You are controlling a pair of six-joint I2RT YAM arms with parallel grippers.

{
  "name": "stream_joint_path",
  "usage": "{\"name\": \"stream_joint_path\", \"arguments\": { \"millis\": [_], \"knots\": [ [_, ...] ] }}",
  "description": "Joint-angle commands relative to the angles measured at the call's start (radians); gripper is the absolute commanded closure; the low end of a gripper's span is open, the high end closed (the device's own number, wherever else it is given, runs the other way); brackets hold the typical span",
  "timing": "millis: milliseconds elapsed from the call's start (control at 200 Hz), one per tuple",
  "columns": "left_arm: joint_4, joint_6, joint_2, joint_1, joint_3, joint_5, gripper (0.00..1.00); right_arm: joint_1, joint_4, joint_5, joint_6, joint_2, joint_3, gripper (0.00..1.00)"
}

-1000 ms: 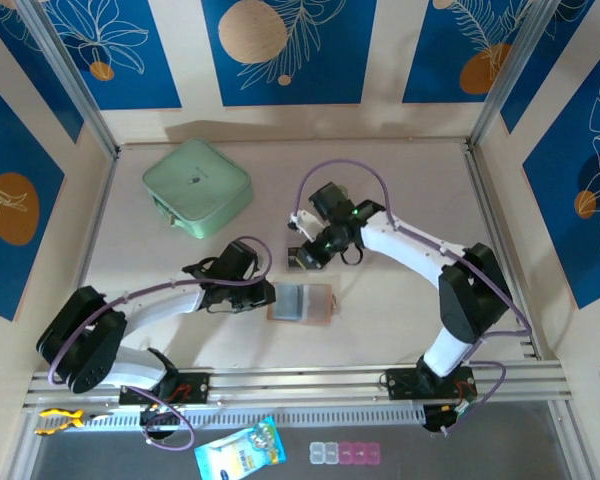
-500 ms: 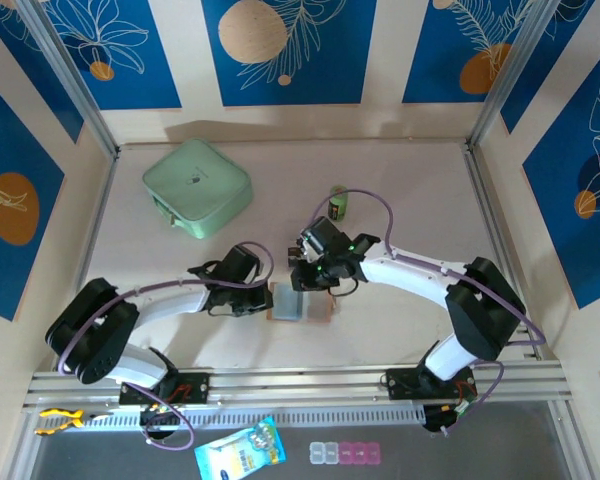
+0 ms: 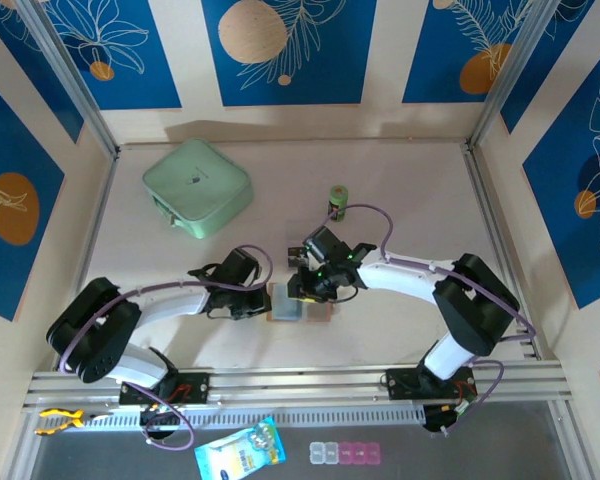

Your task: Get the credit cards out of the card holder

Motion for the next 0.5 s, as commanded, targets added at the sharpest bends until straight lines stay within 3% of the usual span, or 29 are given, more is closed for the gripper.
{"name": "stream_joint_path", "arguments": {
  "millis": [0,325,495],
  "knots": [
    [-0.015,-0.01,0.006,0.005,-0.02,0.011,0.93,0.007,0.048,-0.053,0.017,0.032,-0.01,0.65],
    [-0.012,-0.02,-0.012,0.004,-0.035,0.001,0.92,0.01,0.052,-0.074,0.004,0.107,0.016,0.67],
    [-0.017,-0.021,-0.011,0.004,-0.033,-0.003,0.92,0.012,-0.029,-0.007,-0.011,0.104,0.027,0.67]
  ]
}}
